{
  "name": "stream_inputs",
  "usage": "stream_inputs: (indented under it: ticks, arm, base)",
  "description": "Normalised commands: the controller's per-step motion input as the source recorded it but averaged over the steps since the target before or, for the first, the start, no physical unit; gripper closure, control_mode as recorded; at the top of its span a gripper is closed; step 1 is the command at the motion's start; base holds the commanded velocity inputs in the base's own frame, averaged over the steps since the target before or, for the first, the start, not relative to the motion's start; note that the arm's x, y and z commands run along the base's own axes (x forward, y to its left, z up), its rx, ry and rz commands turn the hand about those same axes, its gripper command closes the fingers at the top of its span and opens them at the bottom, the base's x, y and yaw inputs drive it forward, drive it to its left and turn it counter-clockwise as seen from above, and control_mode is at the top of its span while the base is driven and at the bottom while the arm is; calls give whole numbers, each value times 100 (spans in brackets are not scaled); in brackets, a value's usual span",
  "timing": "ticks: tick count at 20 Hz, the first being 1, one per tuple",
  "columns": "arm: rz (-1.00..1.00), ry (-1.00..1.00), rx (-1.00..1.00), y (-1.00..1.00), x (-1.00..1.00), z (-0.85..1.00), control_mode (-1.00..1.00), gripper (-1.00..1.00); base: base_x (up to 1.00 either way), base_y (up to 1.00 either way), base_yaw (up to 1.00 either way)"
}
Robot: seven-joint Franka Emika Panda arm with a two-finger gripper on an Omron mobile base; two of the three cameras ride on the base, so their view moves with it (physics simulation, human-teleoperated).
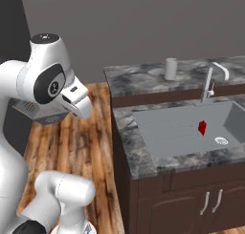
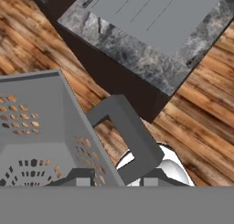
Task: Pick the glass cup and colander and place them in the sink. Then turn on the water.
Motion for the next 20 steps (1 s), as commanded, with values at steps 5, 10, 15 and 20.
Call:
stream_inputs:
  ticks: [5, 10, 15, 20]
  arm:
    - [0, 0, 0, 0, 0, 0, 100, 100]
    - [0, 0, 0, 0, 0, 0, 100, 100]
    - [0, 0, 0, 0, 0, 0, 100, 100]
    - [0, 0, 0, 0, 0, 0, 100, 100]
  base:
    - [-52, -45, 9]
    - [6, -42, 33]
    - [-5, -60, 28]
    - [-32, -96, 13]
